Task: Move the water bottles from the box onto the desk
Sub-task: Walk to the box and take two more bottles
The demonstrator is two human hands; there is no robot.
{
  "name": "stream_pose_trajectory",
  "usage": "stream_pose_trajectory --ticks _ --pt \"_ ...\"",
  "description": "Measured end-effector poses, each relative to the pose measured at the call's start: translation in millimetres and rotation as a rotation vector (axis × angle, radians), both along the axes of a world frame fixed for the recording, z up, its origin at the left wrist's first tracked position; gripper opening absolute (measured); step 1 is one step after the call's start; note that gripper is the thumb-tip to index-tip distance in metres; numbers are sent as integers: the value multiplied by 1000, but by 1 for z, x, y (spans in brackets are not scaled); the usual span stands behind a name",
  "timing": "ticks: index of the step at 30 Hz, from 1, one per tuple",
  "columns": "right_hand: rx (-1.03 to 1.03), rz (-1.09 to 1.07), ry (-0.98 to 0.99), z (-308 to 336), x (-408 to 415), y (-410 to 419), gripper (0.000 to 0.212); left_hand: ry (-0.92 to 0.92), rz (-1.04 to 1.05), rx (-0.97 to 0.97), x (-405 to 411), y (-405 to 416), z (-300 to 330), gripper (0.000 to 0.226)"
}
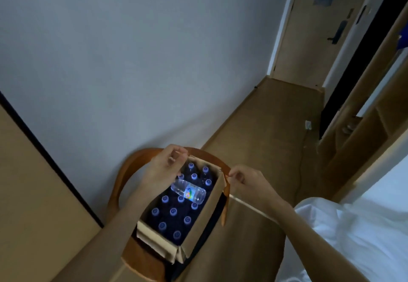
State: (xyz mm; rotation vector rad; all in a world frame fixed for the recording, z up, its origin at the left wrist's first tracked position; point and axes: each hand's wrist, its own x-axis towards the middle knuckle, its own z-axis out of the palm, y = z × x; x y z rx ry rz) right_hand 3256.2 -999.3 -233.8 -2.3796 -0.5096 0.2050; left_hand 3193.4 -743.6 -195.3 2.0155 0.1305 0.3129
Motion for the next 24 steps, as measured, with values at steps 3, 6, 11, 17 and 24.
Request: stream_pose_trajectory --ticks 3,6,11,17,24 --pt "-25 75 32 -19 47 18 14 27 50 -15 29 10 -17 5" --pt "-34 174 29 -34 92 42 14 55 124 -79 59 24 -40 5" --pt "-89 292 59 -68 166 82 14 147 229 -108 119 57 -84 6" --pt "-162 317 148 -106 230 119 11 407 299 -148 170 87 -152 12" --pt "-303 389 316 -161 270 144 16 747 369 -147 190 92 -228 11"
